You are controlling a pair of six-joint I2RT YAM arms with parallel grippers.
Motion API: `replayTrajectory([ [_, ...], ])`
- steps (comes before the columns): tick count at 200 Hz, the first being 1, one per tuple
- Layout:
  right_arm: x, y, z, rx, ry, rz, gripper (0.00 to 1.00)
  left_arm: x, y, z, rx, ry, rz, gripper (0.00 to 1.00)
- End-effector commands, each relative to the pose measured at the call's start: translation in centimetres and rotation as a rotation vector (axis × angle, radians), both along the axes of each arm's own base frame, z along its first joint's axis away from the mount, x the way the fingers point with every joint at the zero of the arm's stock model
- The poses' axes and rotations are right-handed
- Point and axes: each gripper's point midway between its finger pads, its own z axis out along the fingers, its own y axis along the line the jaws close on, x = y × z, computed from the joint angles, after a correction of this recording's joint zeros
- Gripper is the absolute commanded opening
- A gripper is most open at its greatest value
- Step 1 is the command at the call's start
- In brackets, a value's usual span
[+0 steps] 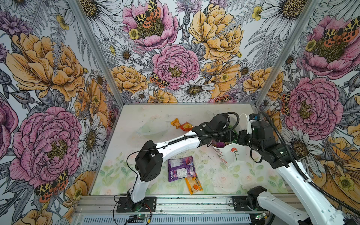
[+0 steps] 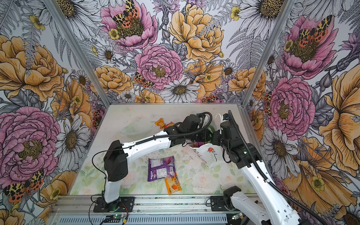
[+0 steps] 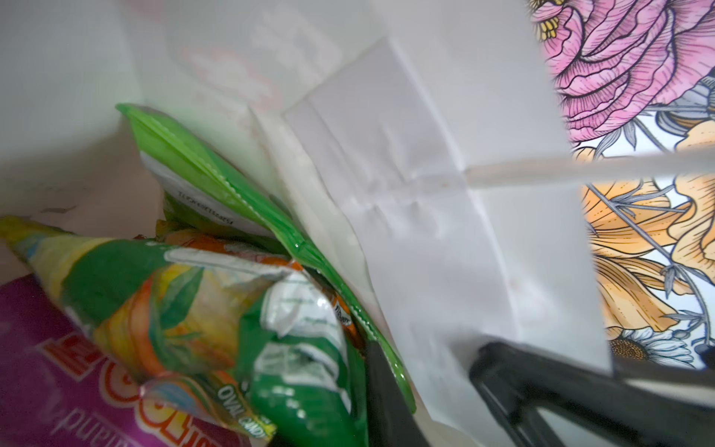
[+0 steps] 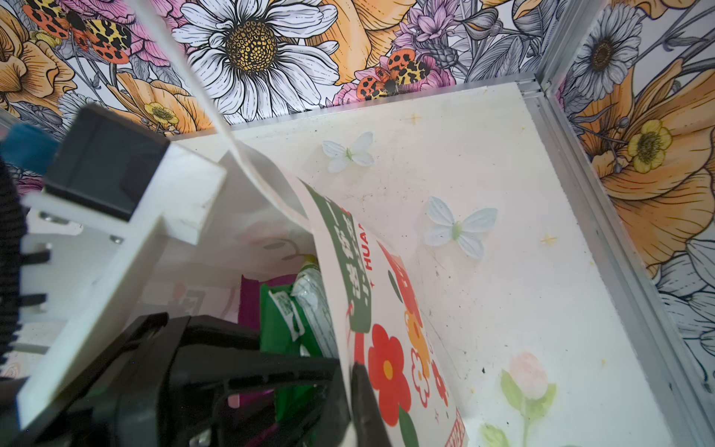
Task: Place the snacks into the paper bag
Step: Place the snack in the paper bag.
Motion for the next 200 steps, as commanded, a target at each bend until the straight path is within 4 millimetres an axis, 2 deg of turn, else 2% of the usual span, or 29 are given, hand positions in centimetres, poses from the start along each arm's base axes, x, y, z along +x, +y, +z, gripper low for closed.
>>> replayTrajectory([
  [1,0.5,0.1,2.2,0.049,-0.087,-0.012,0.0,0.0,0.4,2.2,-0.008,-0.059,0.008,0.26],
  [31,0.5,-0.1,2.3,0.047,-0.093,-0.022,0.0,-0.2,1.3,3.5,-0.002,-0.101,0.019,0.3],
  [61,0.5,-0.5,2.2,0.037,-0.097,-0.042,0.0,-0.8,2.9,5.8,-0.012,-0.162,0.027,0.4],
  [67,0.5,-0.6,2.3,0.038,-0.1,-0.047,0.0,-0.9,3.1,5.5,-0.001,-0.172,0.03,0.43],
  [70,0.5,-0.6,2.2,0.038,-0.097,-0.047,0.0,-1.2,3.7,7.0,-0.021,-0.191,0.036,0.44],
  [77,0.5,-0.7,2.2,0.037,-0.098,-0.052,0.0,-1.4,4.3,7.7,-0.024,-0.212,0.044,0.47],
  [136,0.5,-1.5,2.0,0.036,-0.099,-0.088,0.0,-2.1,9.3,10.4,-0.003,-0.313,0.119,0.58],
  [169,0.4,-1.7,1.8,0.037,-0.098,-0.097,0.0,-2.4,13.5,11.7,0.02,-0.37,0.188,0.62],
  [200,0.4,-2.0,1.7,0.036,-0.099,-0.105,0.0,-2.2,19.4,11.9,0.072,-0.4,0.305,0.63],
])
